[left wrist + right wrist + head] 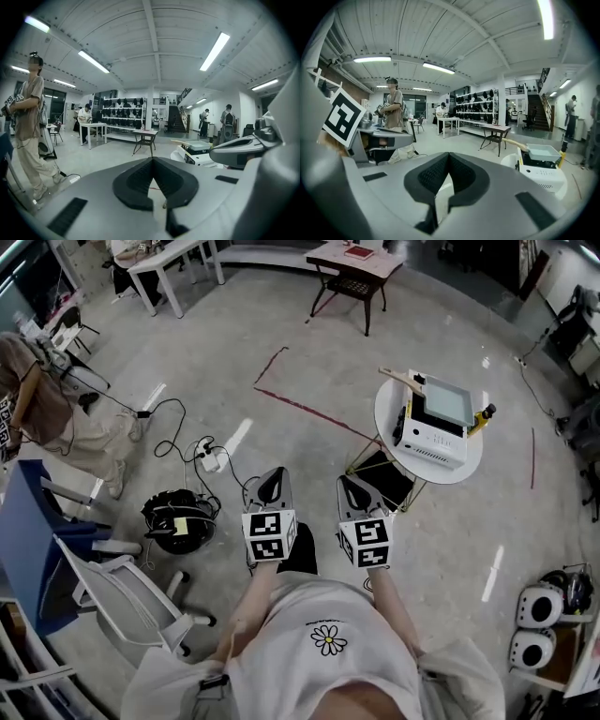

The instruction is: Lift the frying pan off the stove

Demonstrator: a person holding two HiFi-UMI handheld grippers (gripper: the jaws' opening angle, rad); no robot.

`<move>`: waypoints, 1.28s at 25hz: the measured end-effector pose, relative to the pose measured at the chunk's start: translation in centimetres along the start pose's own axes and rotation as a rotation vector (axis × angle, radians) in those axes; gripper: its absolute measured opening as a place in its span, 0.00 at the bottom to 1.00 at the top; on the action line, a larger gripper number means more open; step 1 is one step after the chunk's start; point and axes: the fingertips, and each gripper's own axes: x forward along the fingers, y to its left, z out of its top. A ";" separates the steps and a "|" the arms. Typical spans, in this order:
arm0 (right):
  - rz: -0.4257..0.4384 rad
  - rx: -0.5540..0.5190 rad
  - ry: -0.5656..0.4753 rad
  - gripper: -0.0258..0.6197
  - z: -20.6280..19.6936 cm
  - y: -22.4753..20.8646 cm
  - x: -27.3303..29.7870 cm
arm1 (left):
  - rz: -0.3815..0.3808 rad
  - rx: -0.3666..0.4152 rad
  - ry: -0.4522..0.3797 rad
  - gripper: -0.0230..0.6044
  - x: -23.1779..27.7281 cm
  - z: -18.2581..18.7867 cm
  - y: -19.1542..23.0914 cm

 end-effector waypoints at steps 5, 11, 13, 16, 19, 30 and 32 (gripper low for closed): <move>-0.009 -0.001 0.020 0.04 0.0 -2.7 3.1 | -0.028 0.016 -0.006 0.04 4.7 1.3 0.2; -0.025 0.001 0.002 0.04 2.4 -5.9 8.5 | -0.055 0.024 -0.007 0.04 12.1 3.8 1.9; -0.025 0.015 0.000 0.04 3.3 -6.9 11.0 | -0.066 0.028 -0.010 0.04 14.9 5.0 2.5; -0.022 0.013 0.015 0.04 4.8 -8.3 15.4 | -0.088 0.060 -0.011 0.04 19.5 6.9 3.4; -0.042 0.019 0.017 0.04 6.7 -10.1 19.4 | -0.095 0.070 -0.016 0.04 23.7 8.9 4.7; -0.108 0.082 0.029 0.04 11.2 -17.3 33.4 | -0.138 0.072 -0.047 0.04 38.6 14.6 10.3; -0.118 0.088 0.026 0.04 11.7 -18.4 35.0 | -0.146 0.070 -0.046 0.04 40.2 14.9 10.7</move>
